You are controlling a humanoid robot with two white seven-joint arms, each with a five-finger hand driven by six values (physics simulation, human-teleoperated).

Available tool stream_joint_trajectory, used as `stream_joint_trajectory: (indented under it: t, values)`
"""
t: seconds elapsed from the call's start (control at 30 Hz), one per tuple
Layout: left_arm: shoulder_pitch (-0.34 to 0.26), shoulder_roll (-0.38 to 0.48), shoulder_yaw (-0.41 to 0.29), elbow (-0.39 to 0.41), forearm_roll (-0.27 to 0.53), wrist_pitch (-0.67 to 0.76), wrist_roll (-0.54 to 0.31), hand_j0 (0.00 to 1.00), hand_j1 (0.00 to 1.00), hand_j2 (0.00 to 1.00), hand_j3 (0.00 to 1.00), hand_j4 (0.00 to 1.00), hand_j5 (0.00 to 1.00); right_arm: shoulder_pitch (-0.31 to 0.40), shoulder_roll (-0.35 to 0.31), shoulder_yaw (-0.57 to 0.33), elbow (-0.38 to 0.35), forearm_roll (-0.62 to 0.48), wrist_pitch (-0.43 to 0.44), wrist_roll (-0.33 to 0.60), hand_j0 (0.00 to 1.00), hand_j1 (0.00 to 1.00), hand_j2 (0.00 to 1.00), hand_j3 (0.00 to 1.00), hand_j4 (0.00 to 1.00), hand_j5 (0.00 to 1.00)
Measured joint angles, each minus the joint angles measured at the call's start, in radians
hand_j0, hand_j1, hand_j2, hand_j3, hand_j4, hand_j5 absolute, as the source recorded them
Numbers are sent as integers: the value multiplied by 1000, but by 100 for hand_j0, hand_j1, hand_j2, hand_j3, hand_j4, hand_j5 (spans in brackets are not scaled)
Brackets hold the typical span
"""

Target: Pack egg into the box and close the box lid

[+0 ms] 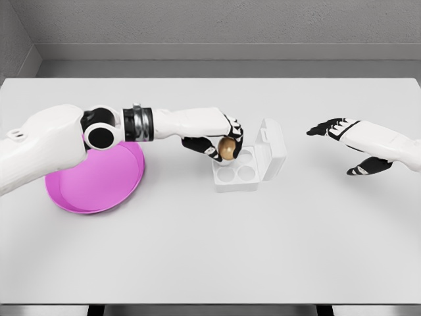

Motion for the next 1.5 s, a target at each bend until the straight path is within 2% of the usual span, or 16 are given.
stream_joint_trajectory:
  t: [0.73,1.13,1.27,1.3,1.33,1.37,1.5]
  values:
    - [6,-7,-46,1,-15,0,49,37,37,37,37,37,37,2,-2,0,0,0,0,0,100,100,100,100,100,100]
    - [8,-32,-61,42,-25,1,63,37,37,37,37,37,37,2,-2,0,0,0,0,0,100,100,100,100,100,100]
    - [8,-33,-70,48,-26,0,66,46,46,46,46,46,46,2,-3,0,0,0,0,0,100,100,100,100,100,100]
    - [8,-33,-71,48,-27,0,66,56,56,56,56,56,56,2,-3,0,0,0,0,0,100,100,100,100,100,100]
    - [6,-33,-72,48,-27,0,66,61,61,61,61,61,61,2,-3,0,0,0,0,0,100,100,100,100,100,100]
    - [6,-33,-73,48,-28,0,66,70,70,70,70,70,70,2,-3,0,0,0,0,0,100,100,100,100,100,100]
    - [5,-31,-74,48,-28,0,66,88,88,88,88,88,88,3,-2,0,0,0,0,0,100,100,100,100,100,100]
